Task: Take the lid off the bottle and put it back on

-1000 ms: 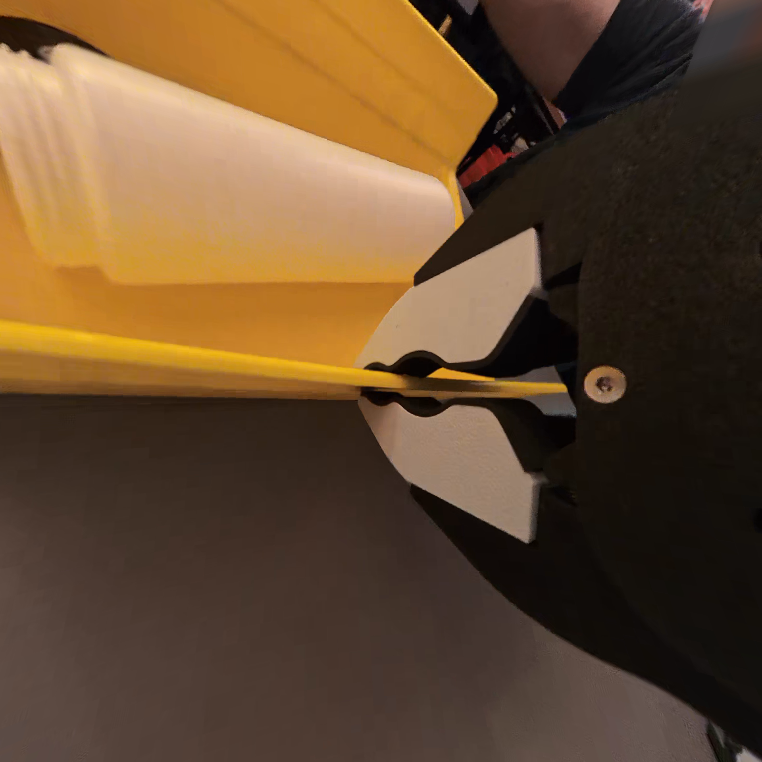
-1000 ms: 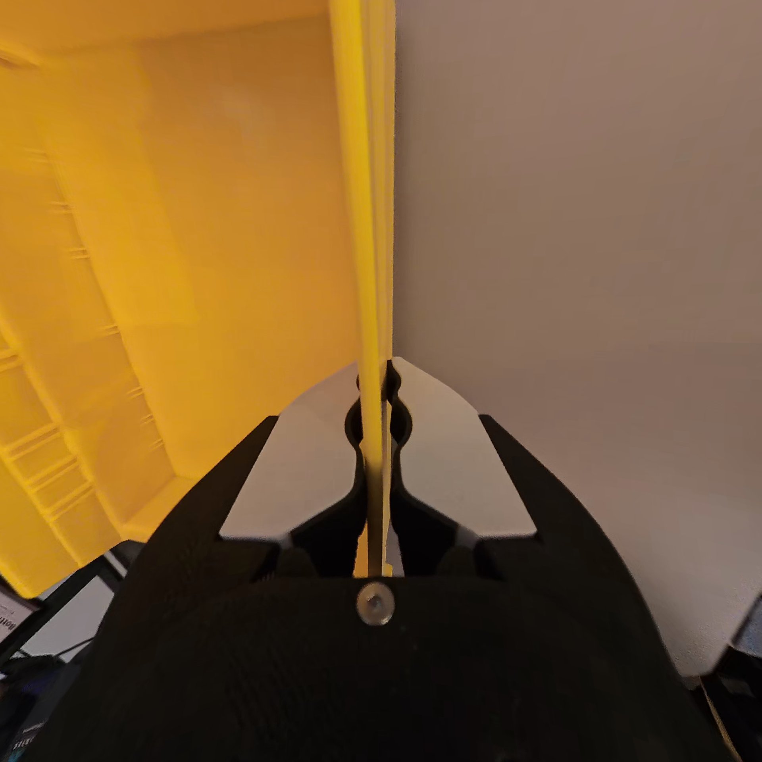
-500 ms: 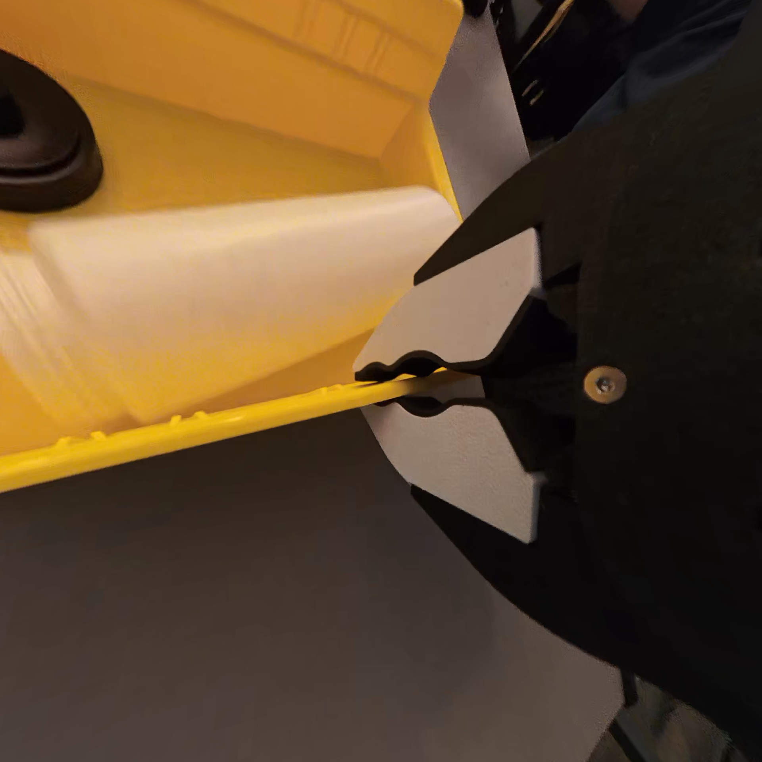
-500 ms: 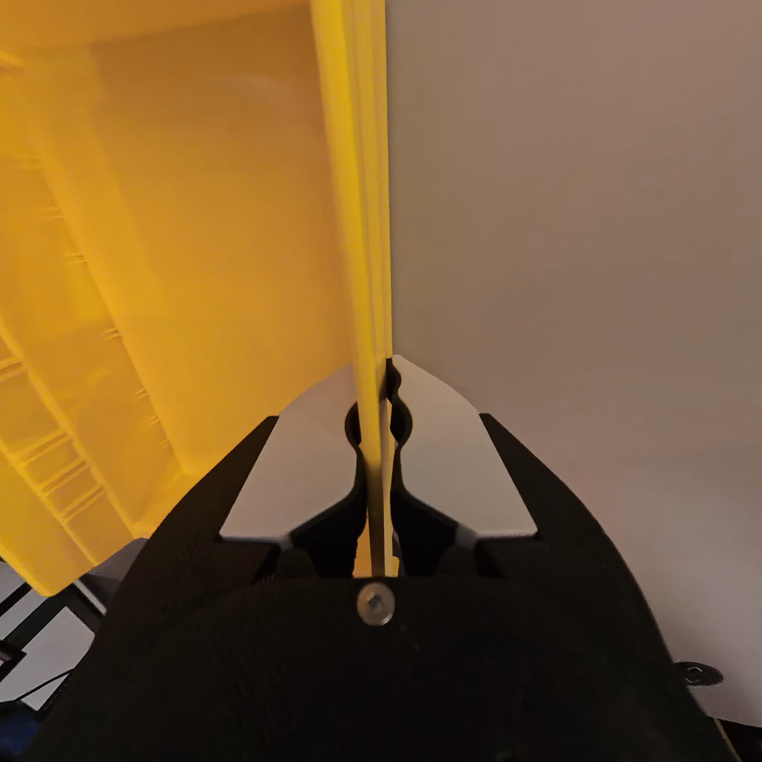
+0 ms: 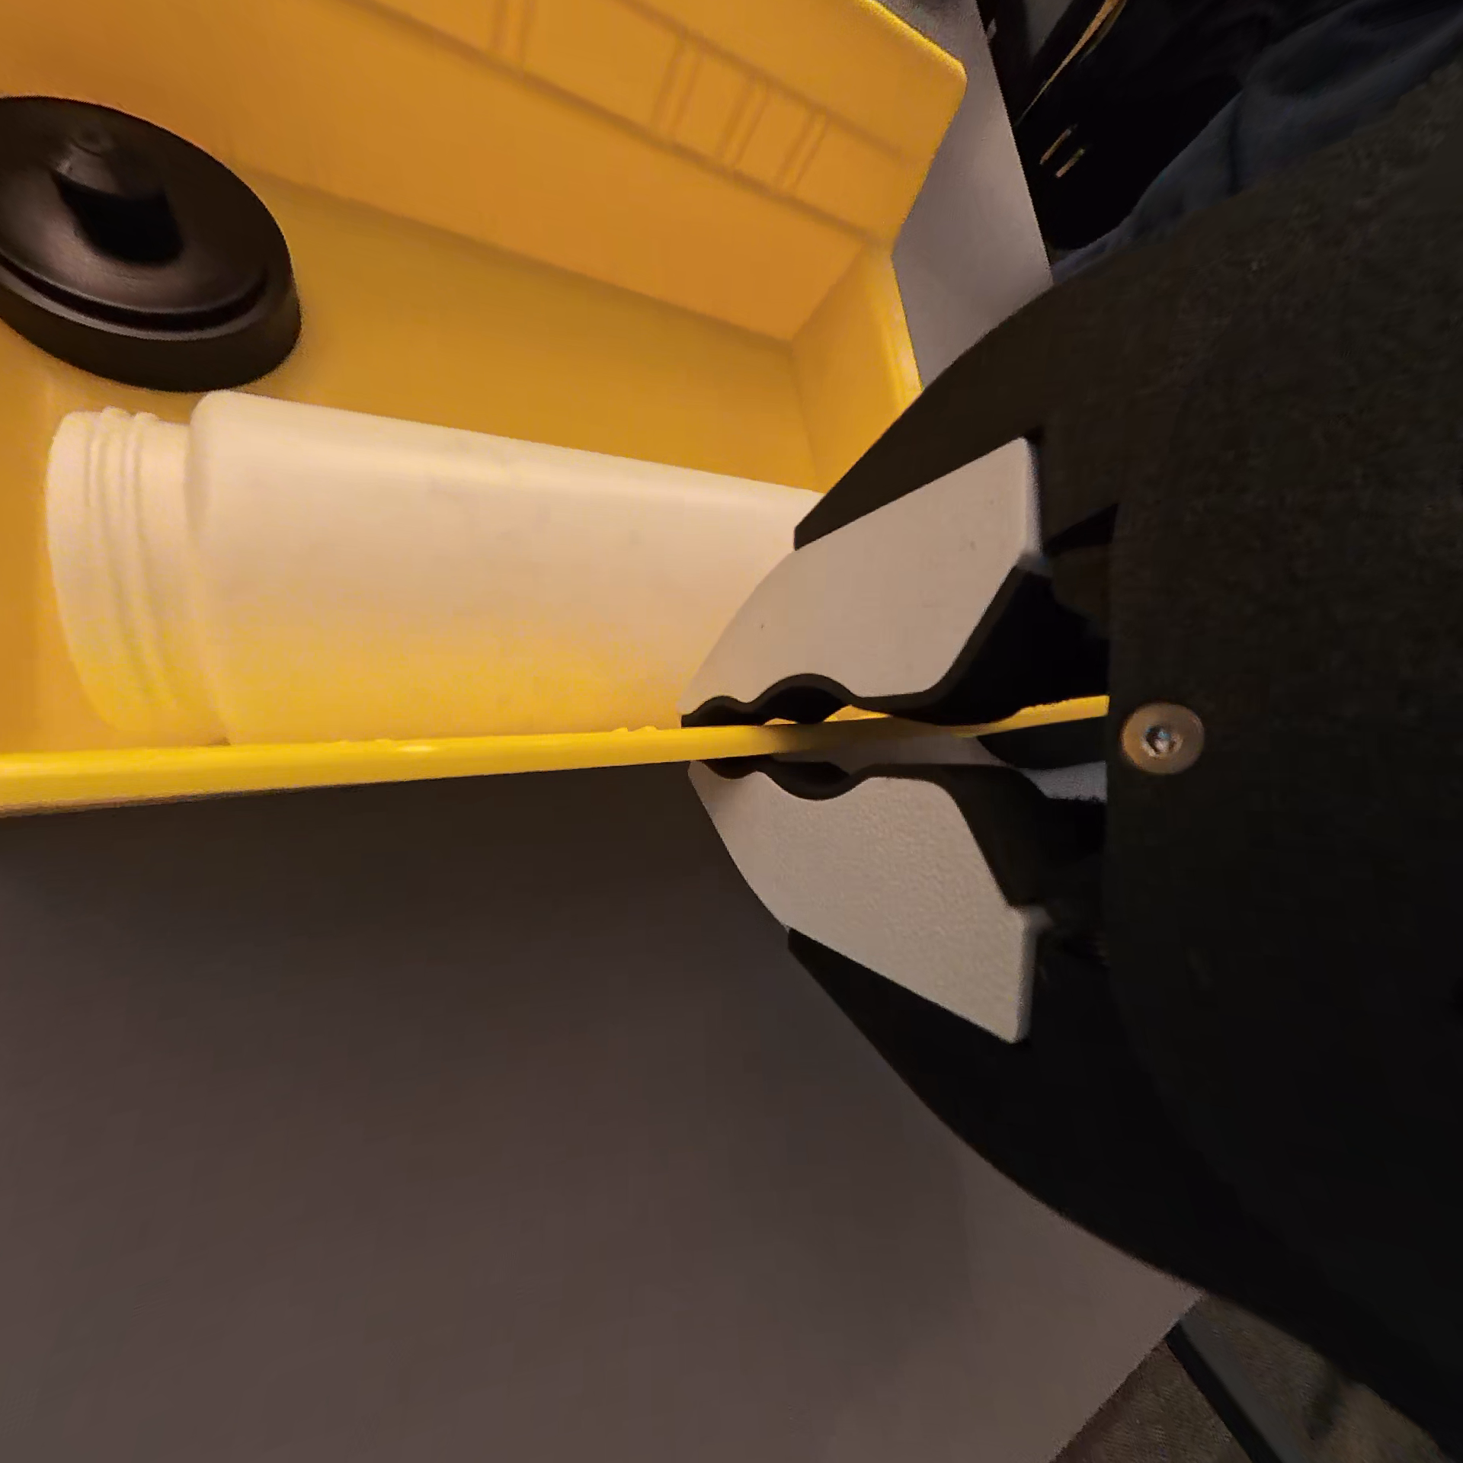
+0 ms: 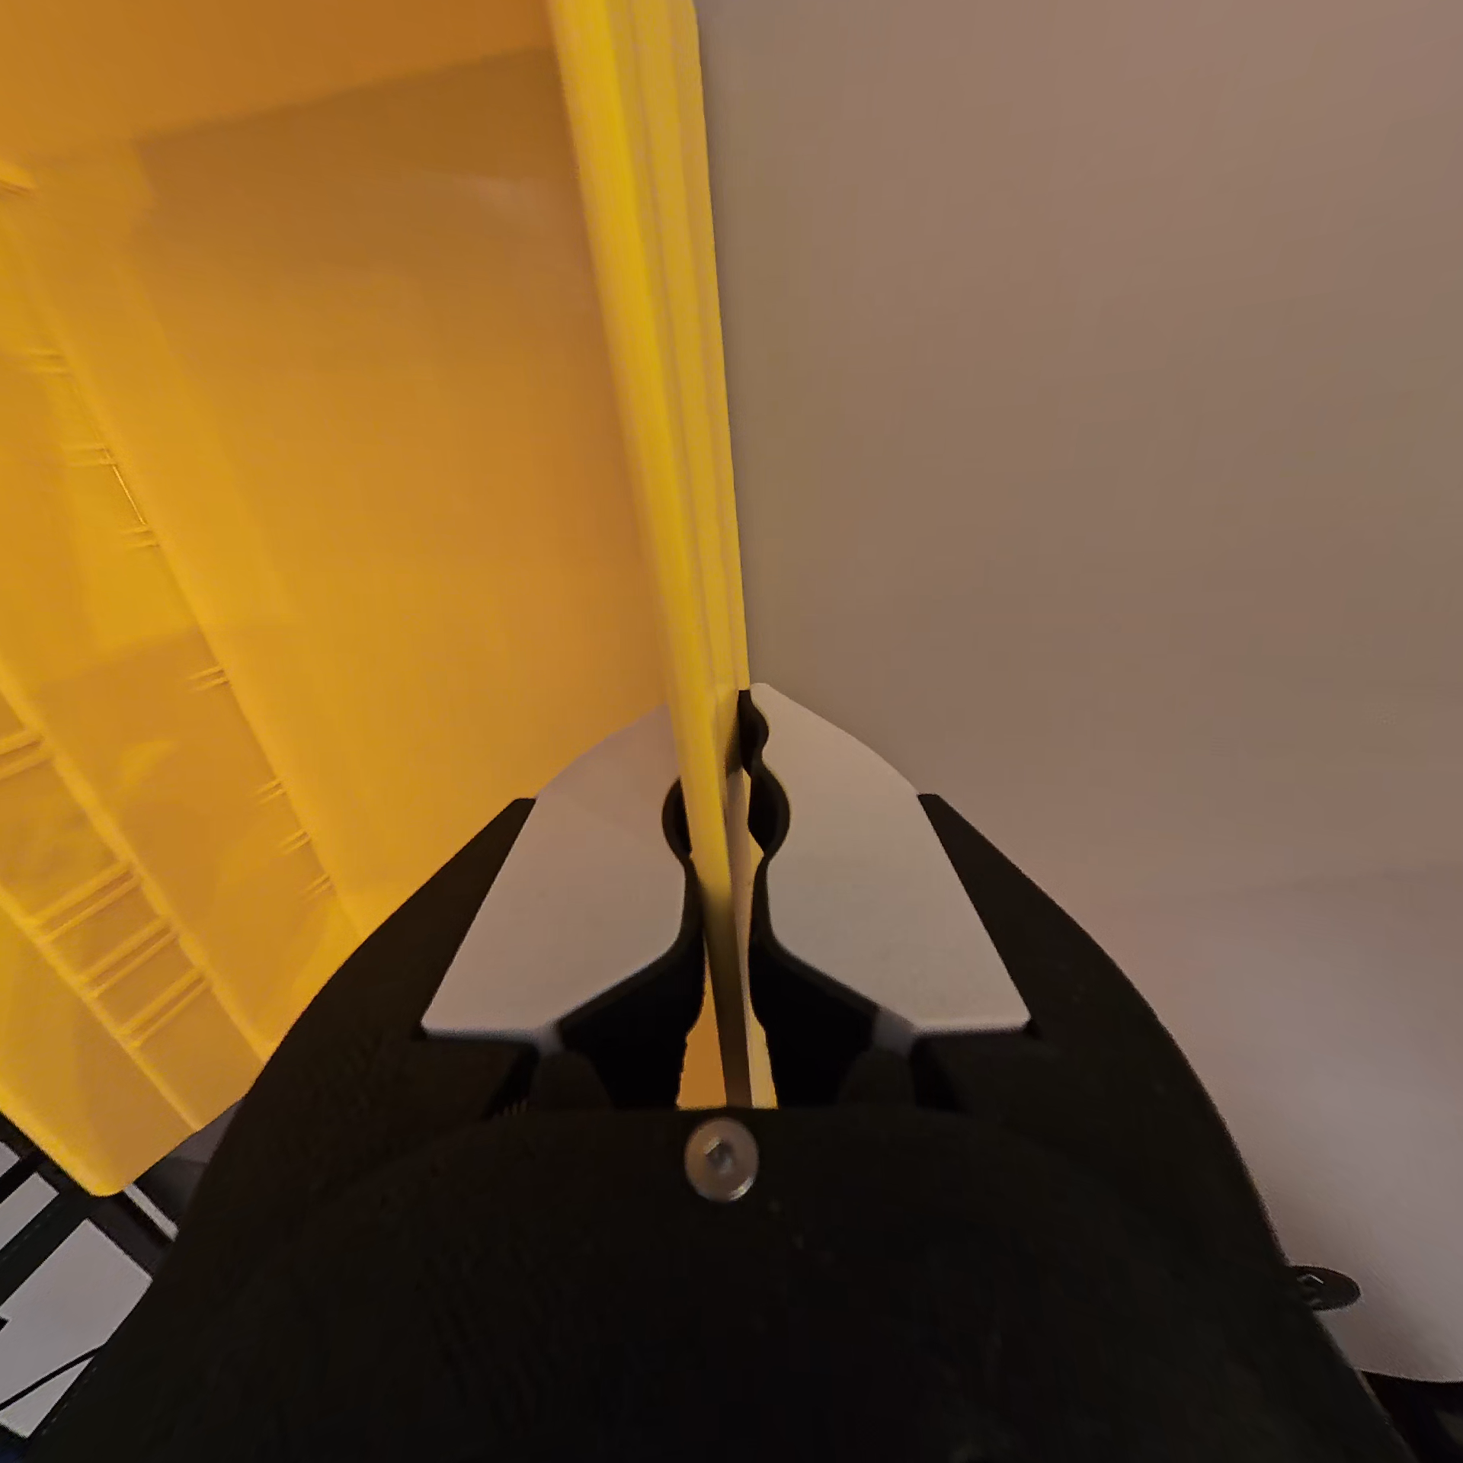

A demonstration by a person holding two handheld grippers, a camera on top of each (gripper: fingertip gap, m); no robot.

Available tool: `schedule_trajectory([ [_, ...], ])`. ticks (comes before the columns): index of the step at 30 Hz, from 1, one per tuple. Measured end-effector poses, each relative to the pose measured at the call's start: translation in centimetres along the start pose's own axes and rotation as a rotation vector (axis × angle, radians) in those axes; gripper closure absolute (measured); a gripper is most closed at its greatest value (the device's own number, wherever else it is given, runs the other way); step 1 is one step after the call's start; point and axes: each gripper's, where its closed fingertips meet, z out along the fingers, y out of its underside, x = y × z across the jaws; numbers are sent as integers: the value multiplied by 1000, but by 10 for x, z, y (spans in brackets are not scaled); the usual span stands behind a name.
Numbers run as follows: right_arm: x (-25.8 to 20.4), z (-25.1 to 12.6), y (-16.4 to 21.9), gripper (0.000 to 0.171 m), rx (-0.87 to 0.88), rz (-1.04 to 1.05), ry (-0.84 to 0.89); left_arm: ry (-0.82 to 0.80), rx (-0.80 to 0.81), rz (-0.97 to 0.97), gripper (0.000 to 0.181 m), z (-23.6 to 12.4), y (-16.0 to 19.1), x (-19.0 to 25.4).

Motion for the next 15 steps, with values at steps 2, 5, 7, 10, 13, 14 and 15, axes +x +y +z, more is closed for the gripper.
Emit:
schedule_trajectory([
  [2,0,0,-1,165,8,-14,-2,5,13,-4,177,-1,0,-2],
  [5,-2,-1,-1,161,25,-37,-19,13,28,10,176,-2,0,-3],
  [7,-4,-9,-5,157,74,-67,-32,37,57,26,176,-7,-1,-2],
  [10,-6,-37,-16,144,216,-109,-24,94,188,55,172,-33,-12,0],
  [13,-16,-88,-31,142,455,-173,-30,161,342,110,153,-69,-20,21],
  [14,-26,-108,-36,142,554,-202,-57,180,370,136,142,-76,-19,34],
  [15,-38,-130,-39,141,656,-228,-89,187,378,170,134,-79,-16,47],
])
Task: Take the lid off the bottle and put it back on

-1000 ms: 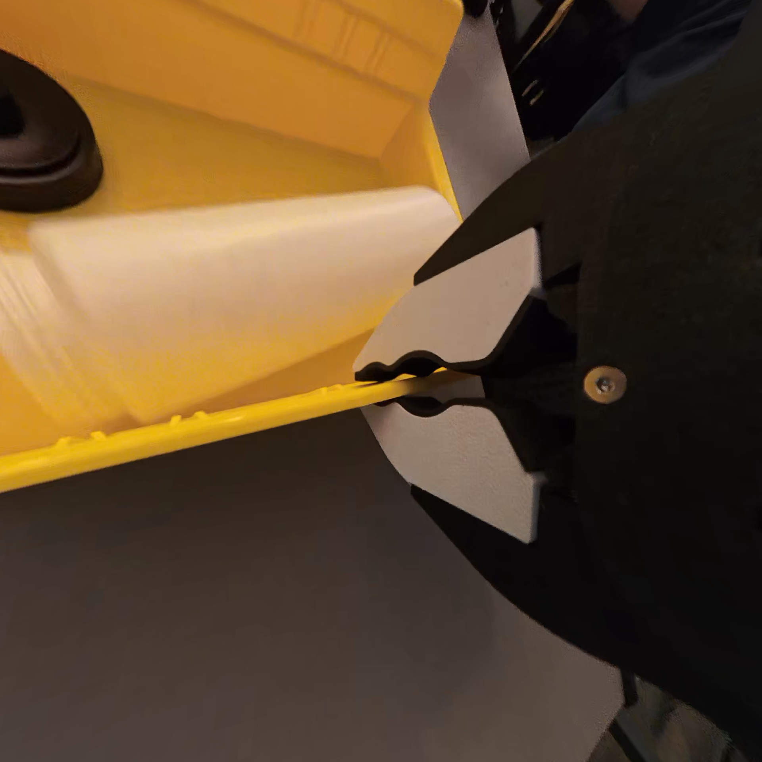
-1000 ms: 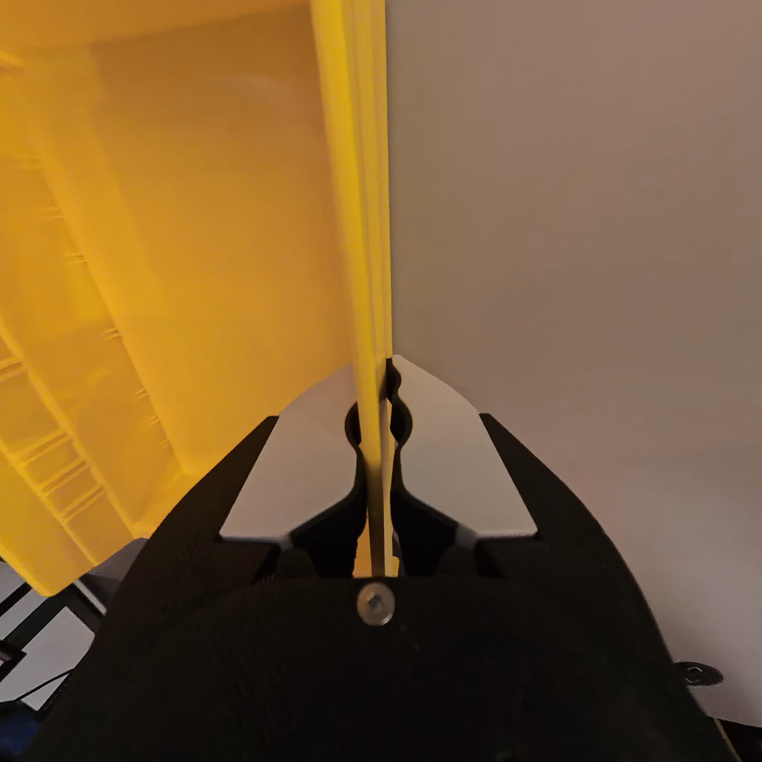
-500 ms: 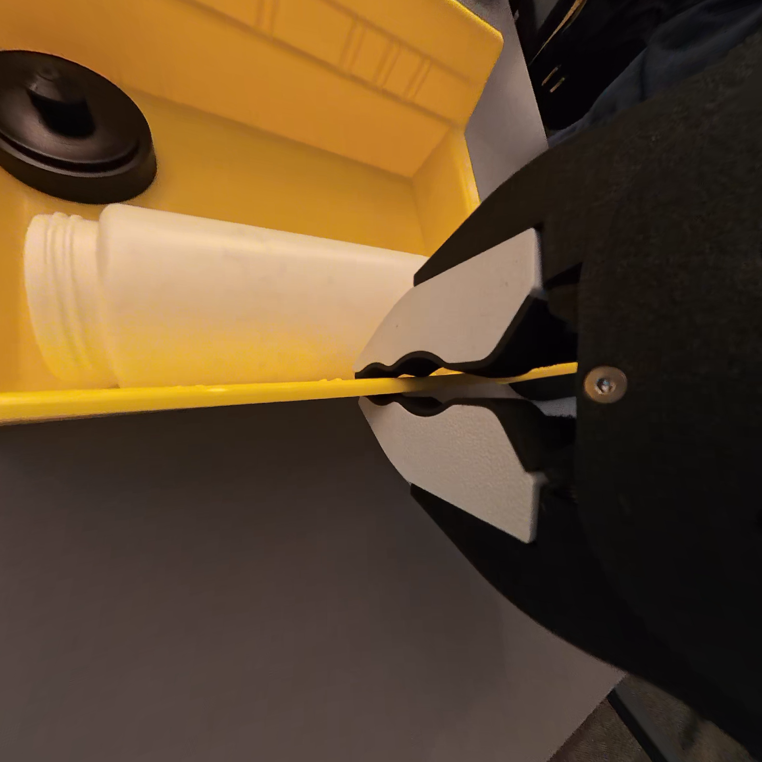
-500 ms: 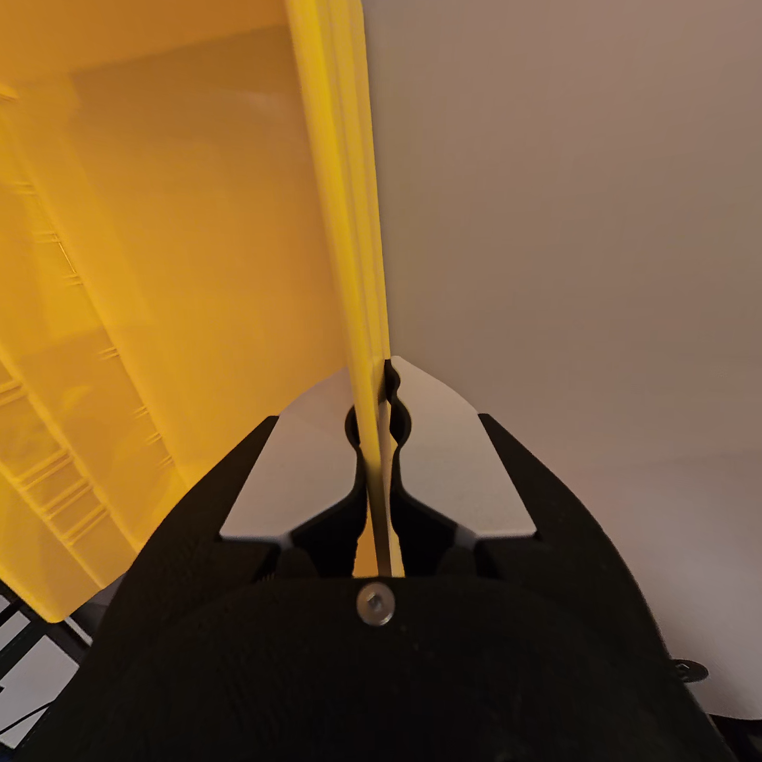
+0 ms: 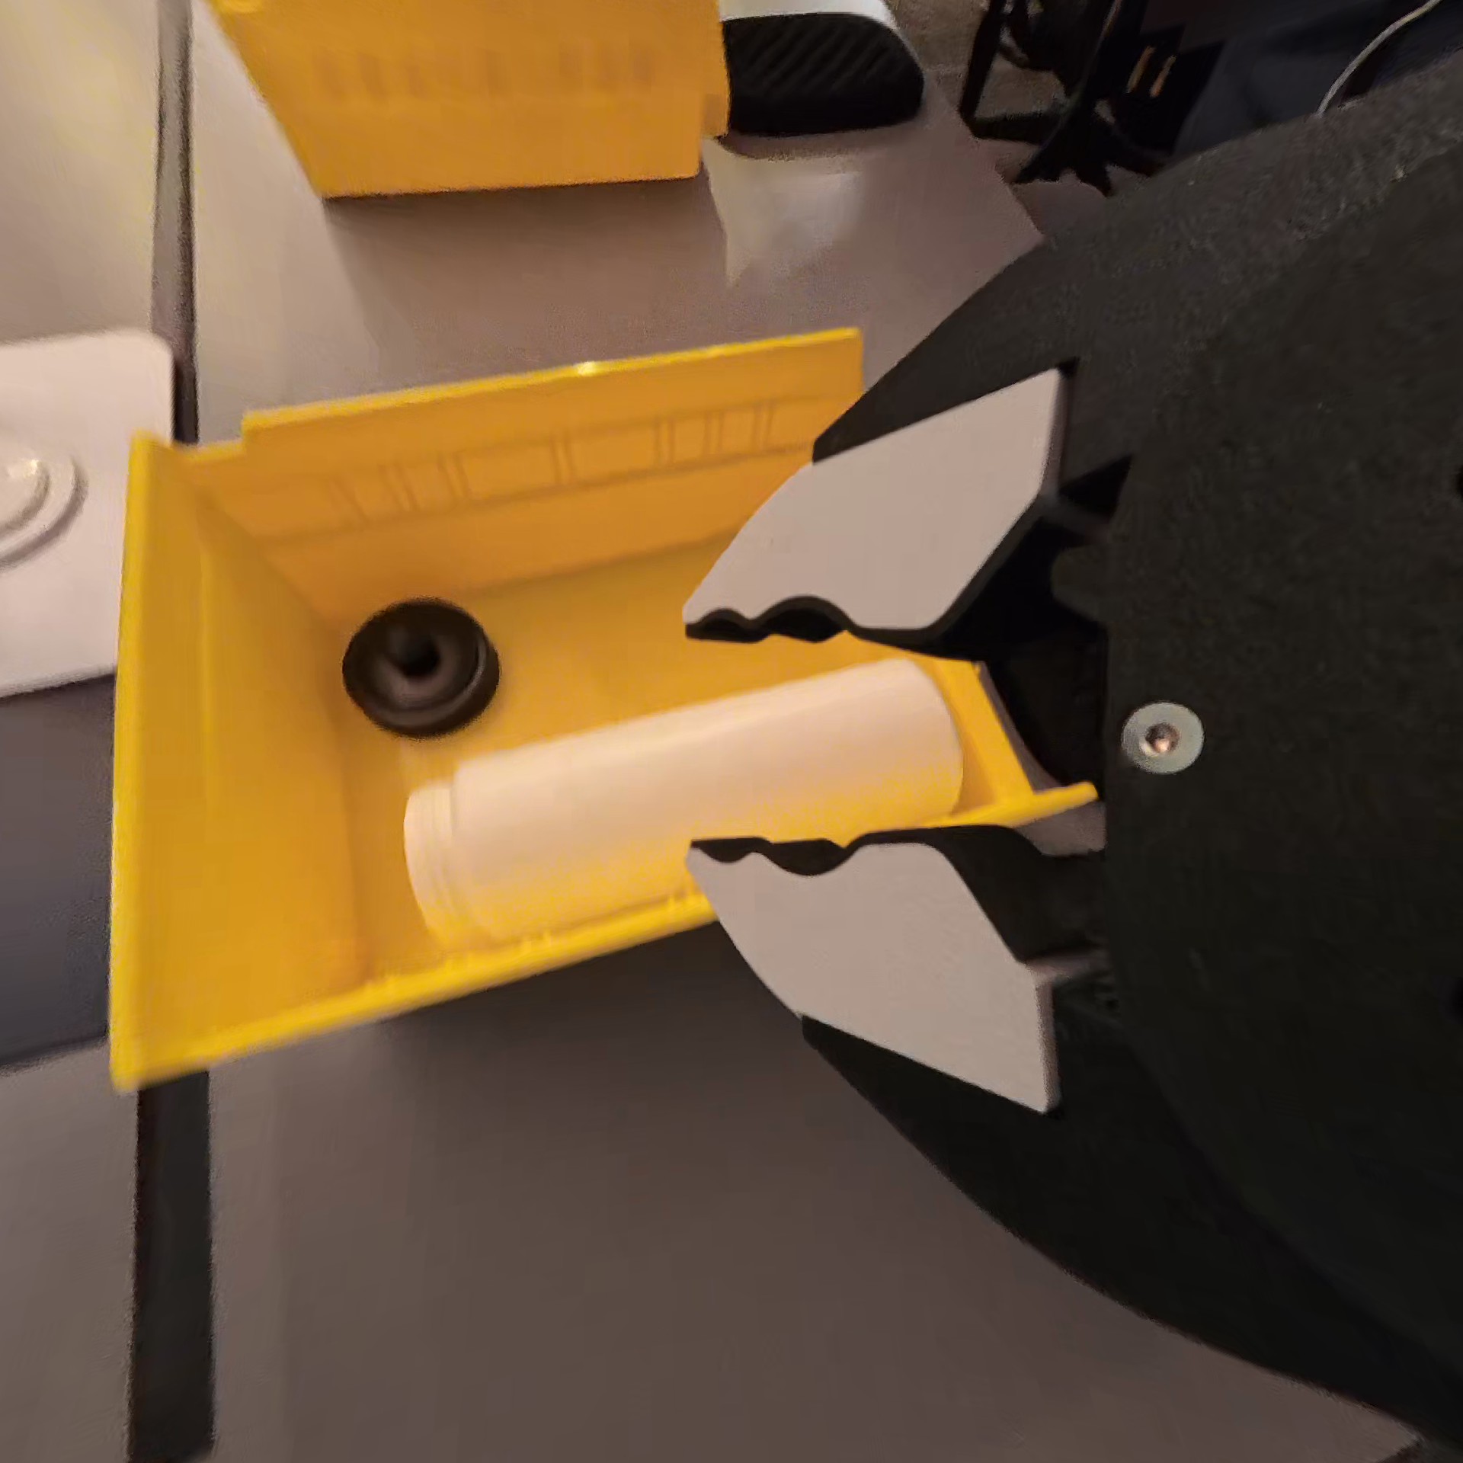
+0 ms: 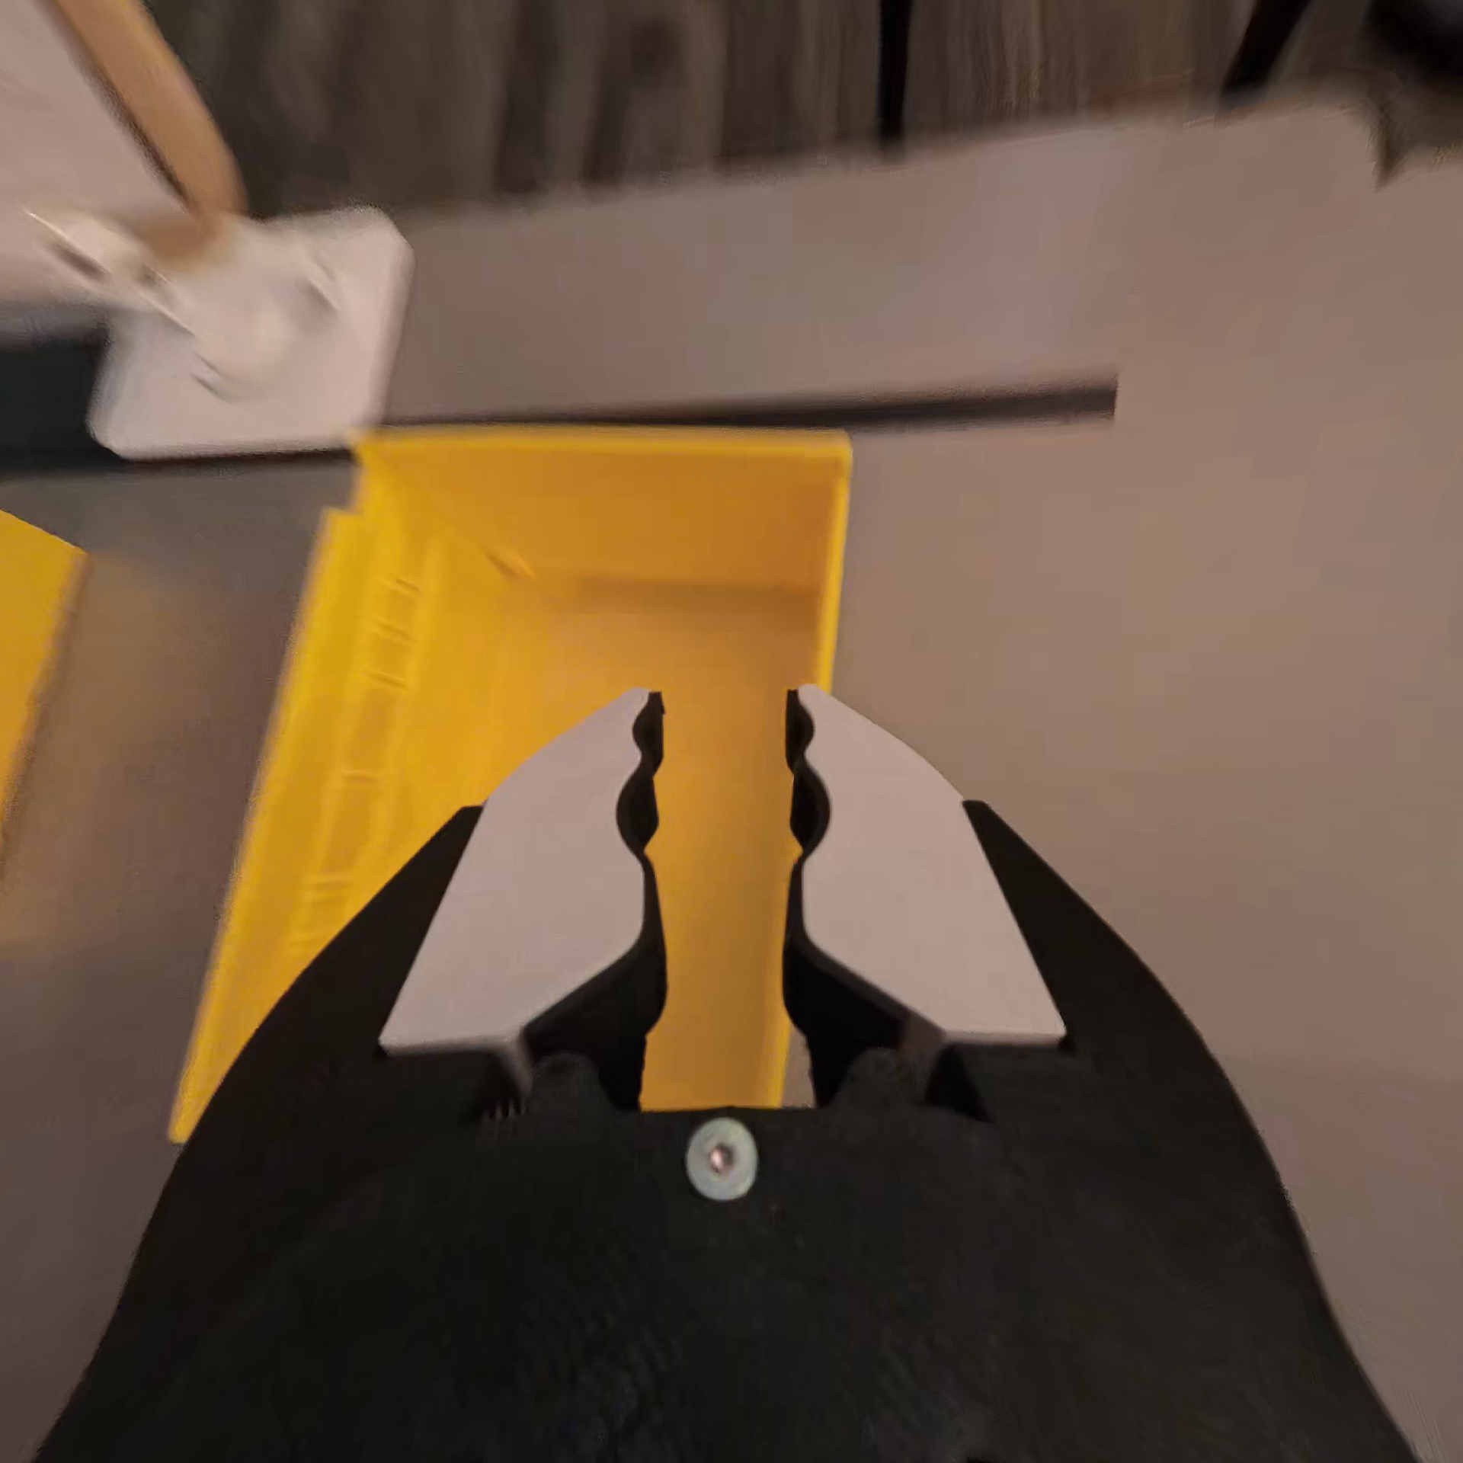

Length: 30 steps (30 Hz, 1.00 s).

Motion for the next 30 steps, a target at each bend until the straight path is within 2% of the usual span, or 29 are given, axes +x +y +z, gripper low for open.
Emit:
schedule_trajectory([
  [2,-28,-28,-33,139,202,-40,-88,-40,-30,76,121,8,6,19],
  [4,-56,-53,-55,134,356,-60,-180,-121,-100,130,121,25,17,24],
  [6,-81,-69,-66,131,429,-61,-273,-207,-168,138,121,44,25,19],
  [9,-107,-71,-67,128,418,-78,-361,-302,-271,96,115,67,37,4],
  [13,-118,-61,-57,127,405,-116,-416,-441,-318,113,116,76,35,-15],
  [15,-119,-54,-55,127,381,-113,-455,-488,-396,90,114,80,46,-26],
  [18,-116,-49,-54,128,364,-86,-513,-472,-453,35,105,90,55,-29],
  [25,-115,-56,-53,129,358,-38,-630,-493,-490,14,105,91,56,-28],
  [30,-114,-61,-54,129,367,-32,-672,-382,-400,-41,105,90,49,-15],
])
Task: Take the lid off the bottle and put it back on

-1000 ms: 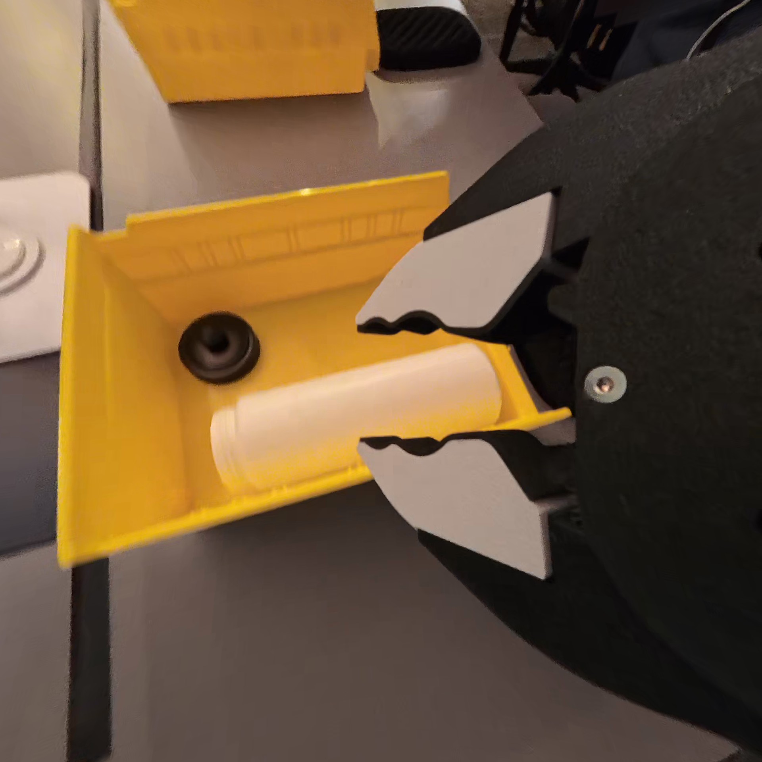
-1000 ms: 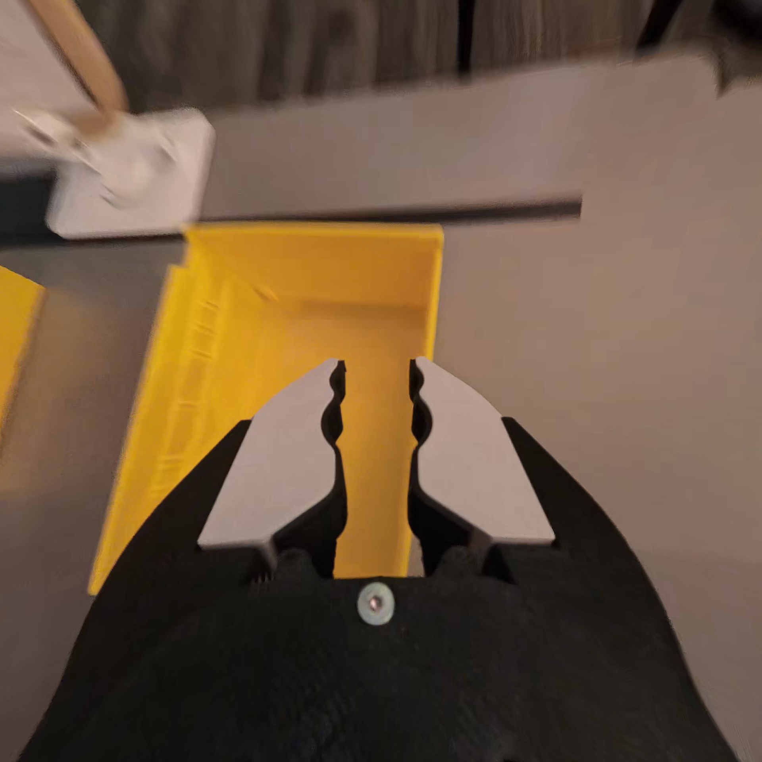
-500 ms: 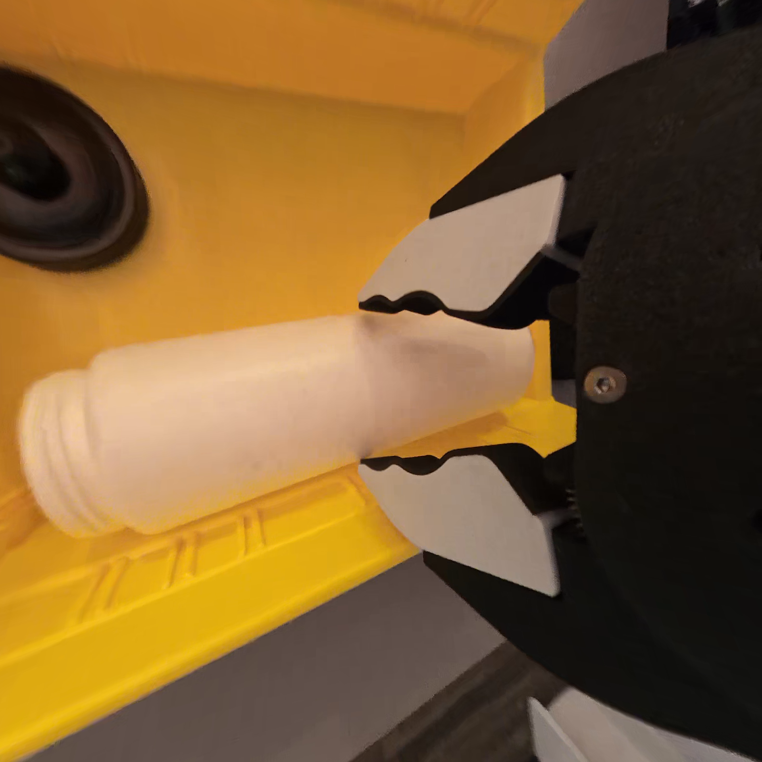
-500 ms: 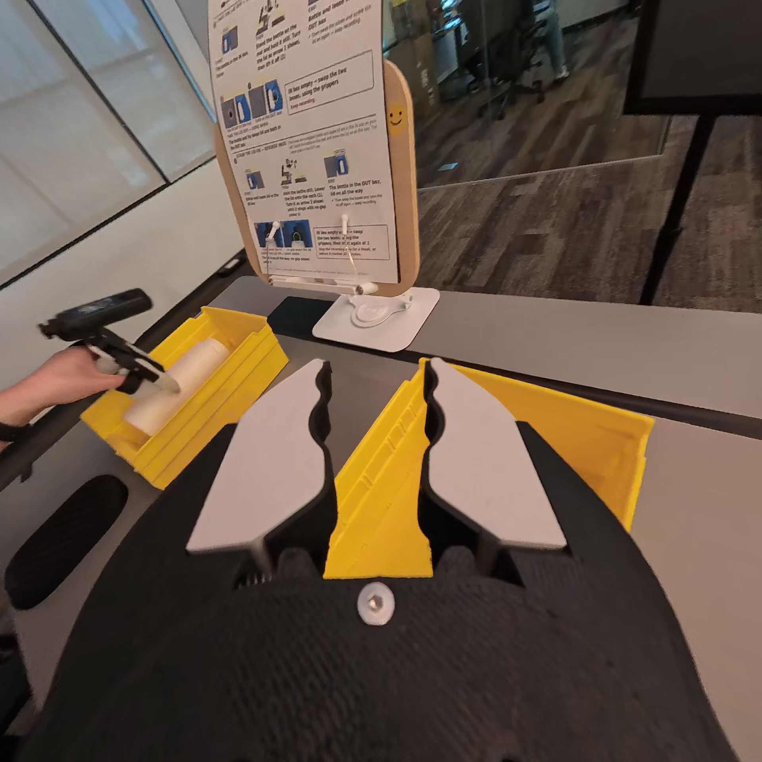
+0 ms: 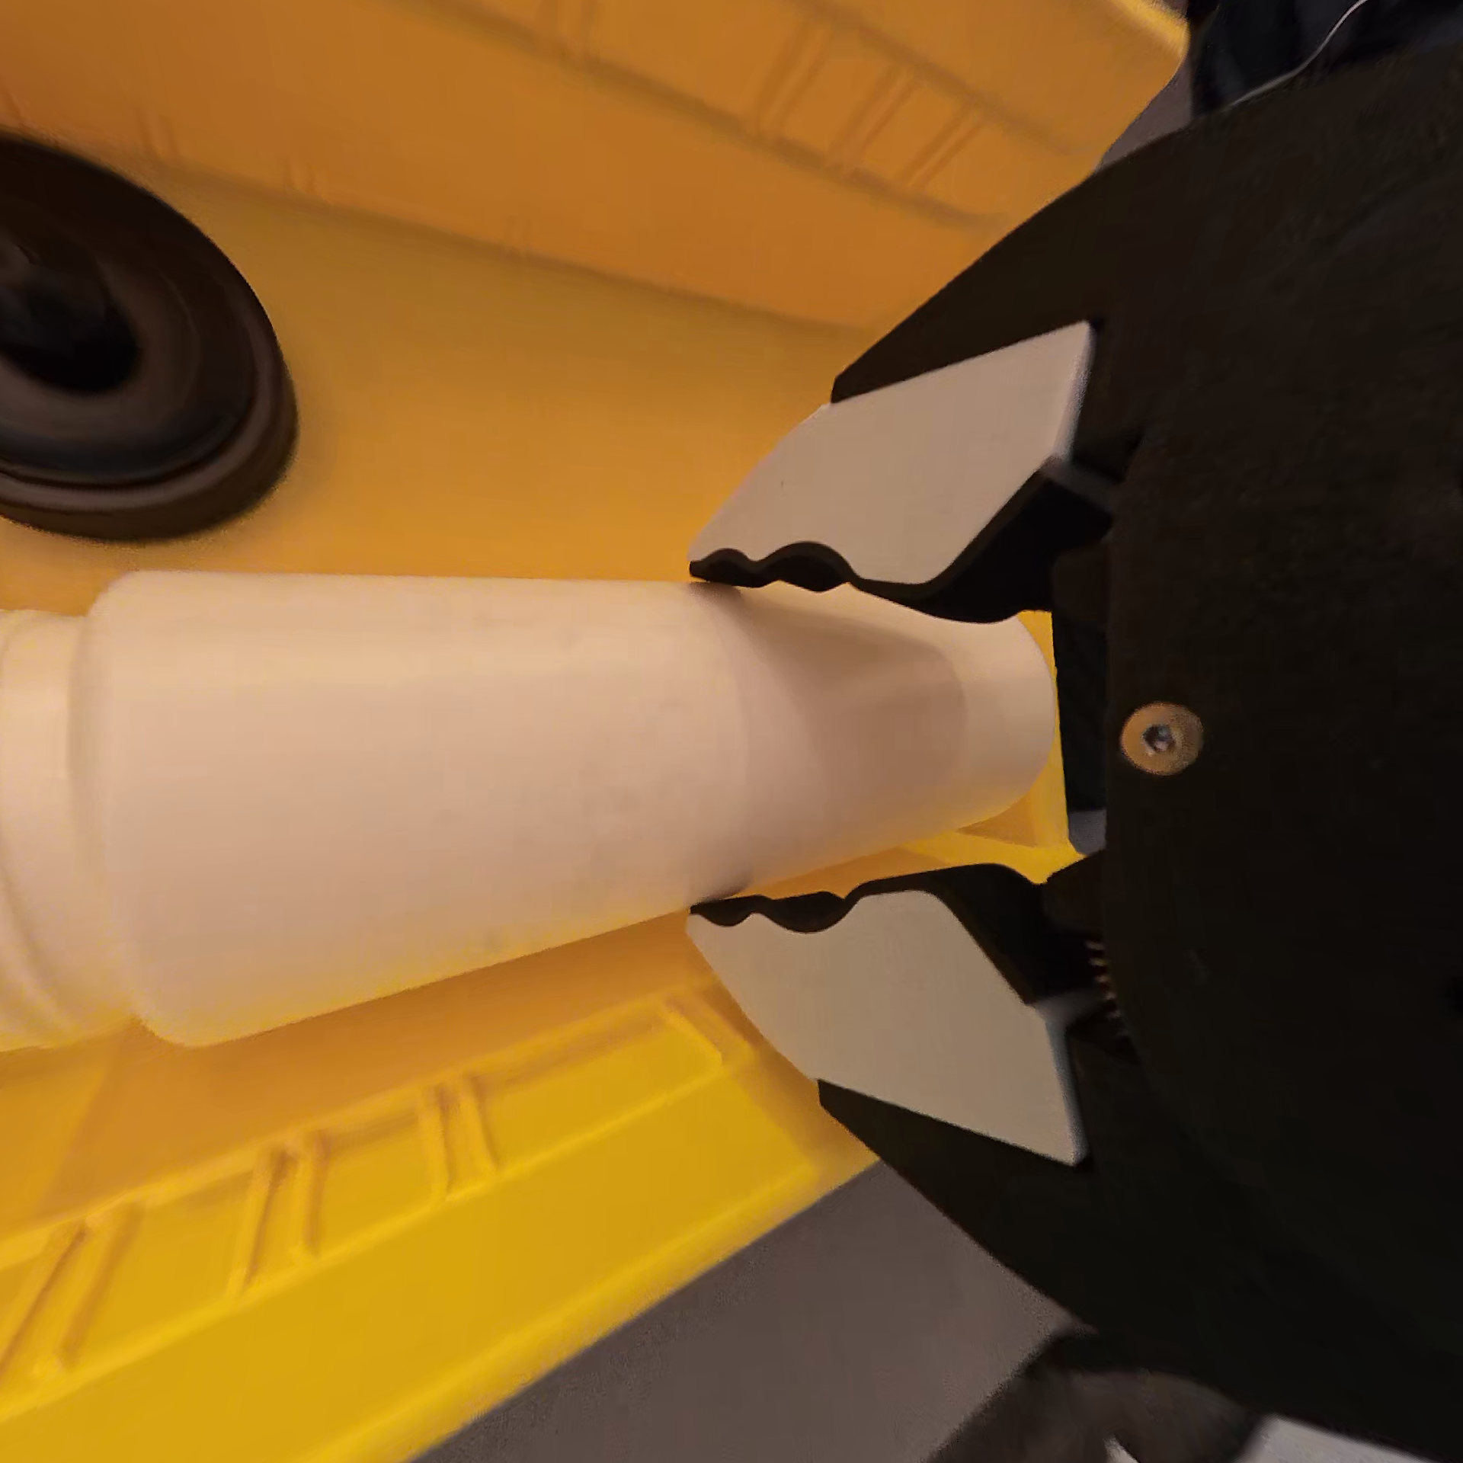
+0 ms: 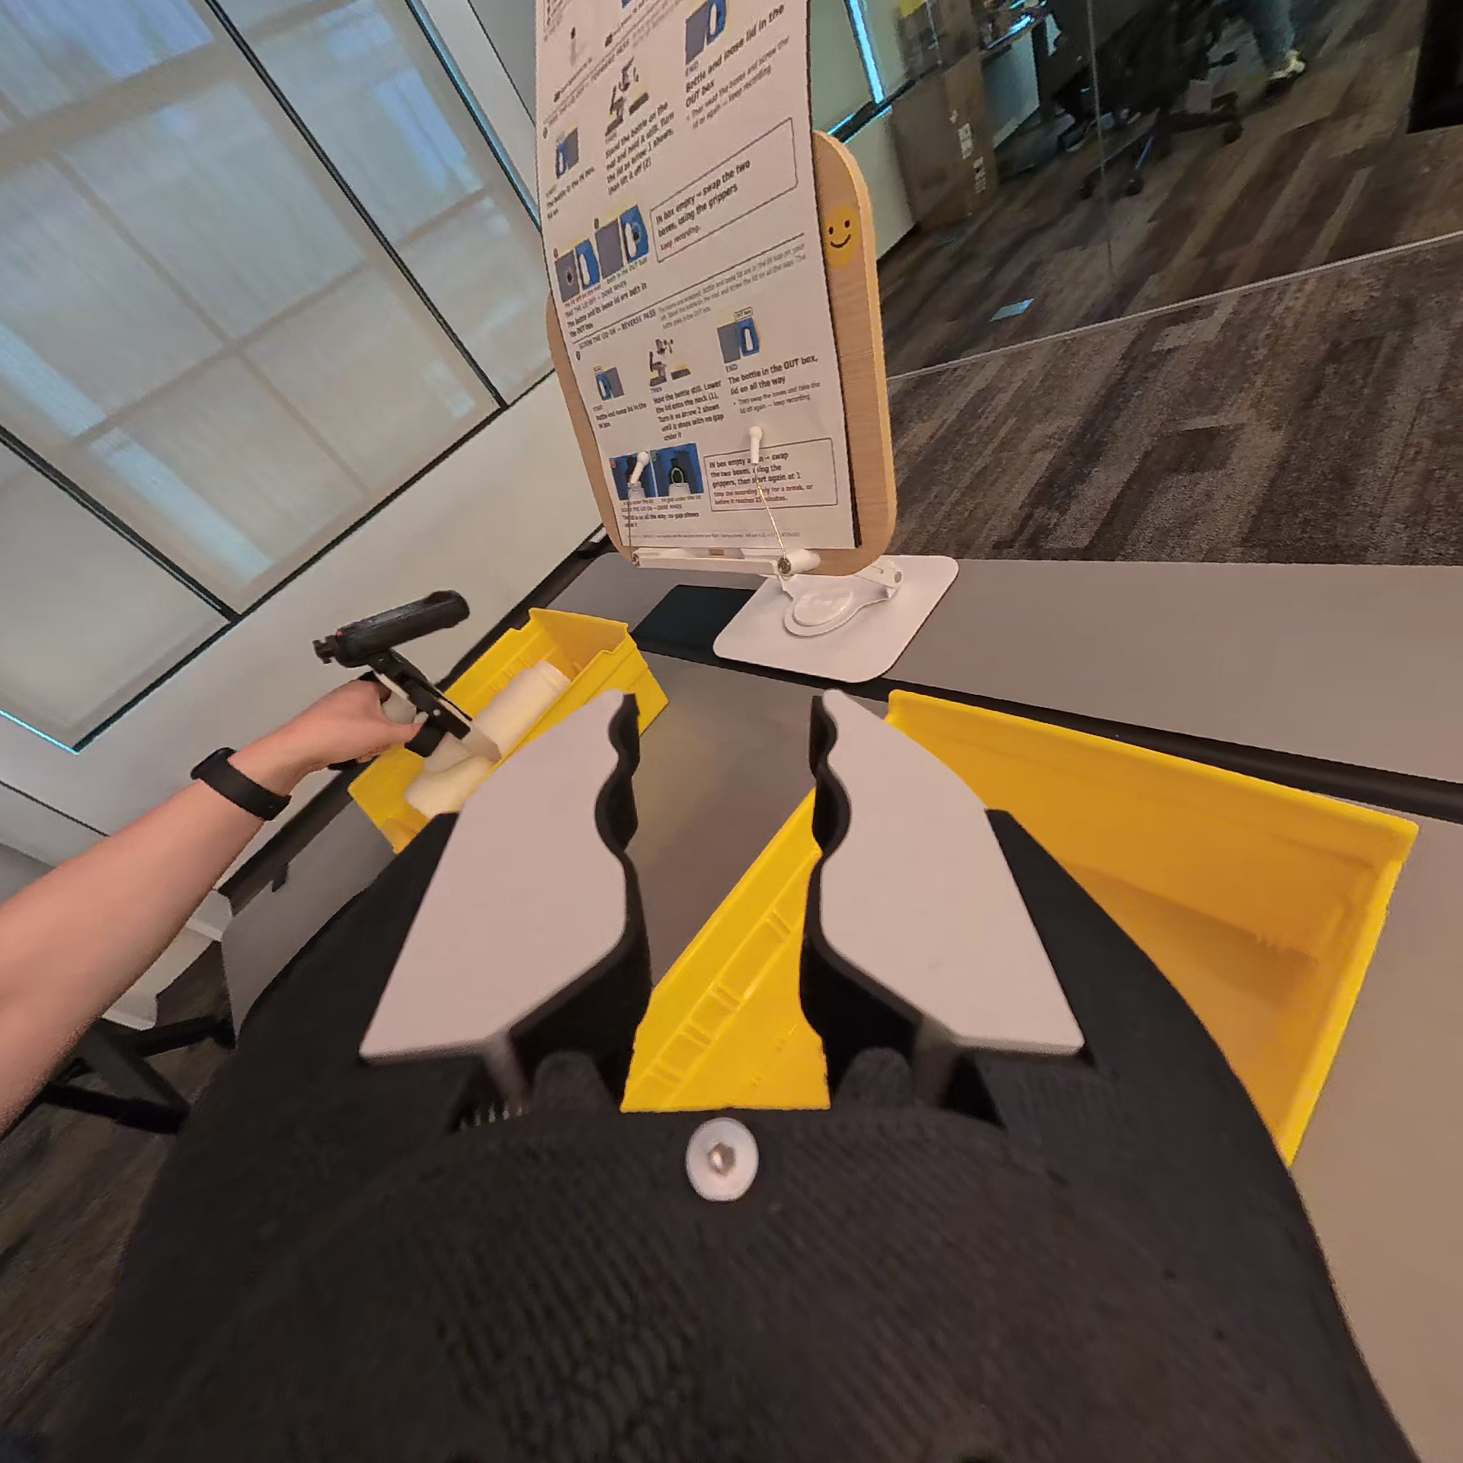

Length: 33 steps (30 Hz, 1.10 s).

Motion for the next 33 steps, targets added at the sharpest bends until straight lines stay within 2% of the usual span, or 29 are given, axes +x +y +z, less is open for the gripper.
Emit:
schedule_trajectory([
  [4,0,-2,0,129,4,24,-29,110,155,-17,105,-37,-10,6],
  [7,-1,-3,-3,129,17,20,-38,213,349,14,105,-88,-23,24],
  [9,-4,-4,-4,129,18,9,-38,331,543,92,105,-134,-33,60],
  [11,-6,-4,-6,129,23,-8,-35,465,763,211,105,-180,-37,115],
  [14,-11,-2,-7,129,27,-31,-29,641,1005,374,105,-209,-24,207],
  [17,-17,0,-6,129,23,-55,-32,732,1122,436,105,-184,-18,276],
  [20,-21,1,-5,129,20,-74,-40,674,1188,491,105,-139,-31,310],
  [25,-20,4,-1,129,-7,-90,-43,656,1169,570,105,-86,-48,339],
  [33,-18,-4,-8,129,28,-87,-55,555,1201,672,106,-58,-55,340],
])
